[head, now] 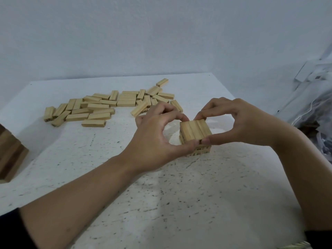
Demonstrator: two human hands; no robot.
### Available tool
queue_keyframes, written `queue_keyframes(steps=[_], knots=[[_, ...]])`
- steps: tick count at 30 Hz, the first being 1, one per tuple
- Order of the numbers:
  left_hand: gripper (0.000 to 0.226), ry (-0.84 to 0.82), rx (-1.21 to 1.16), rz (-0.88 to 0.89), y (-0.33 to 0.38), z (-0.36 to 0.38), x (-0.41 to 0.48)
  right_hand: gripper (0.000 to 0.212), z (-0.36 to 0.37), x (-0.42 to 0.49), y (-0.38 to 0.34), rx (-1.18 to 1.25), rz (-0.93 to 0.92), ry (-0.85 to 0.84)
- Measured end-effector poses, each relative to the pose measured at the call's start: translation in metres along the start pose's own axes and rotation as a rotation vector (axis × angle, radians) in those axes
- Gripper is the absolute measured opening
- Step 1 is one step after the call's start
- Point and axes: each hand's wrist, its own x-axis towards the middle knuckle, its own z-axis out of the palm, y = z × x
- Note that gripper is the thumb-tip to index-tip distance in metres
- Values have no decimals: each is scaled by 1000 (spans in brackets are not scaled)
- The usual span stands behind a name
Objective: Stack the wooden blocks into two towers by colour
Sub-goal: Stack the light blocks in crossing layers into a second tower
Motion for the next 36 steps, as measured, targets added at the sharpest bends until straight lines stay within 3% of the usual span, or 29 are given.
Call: queue_keyframes(steps=[9,36], knots=[[56,-11,17,9,-2,2,2,49,0,1,3,-18,34,-24],[50,-38,5,-23,-4,1,2,53,1,1,5,-12,37,-35]])
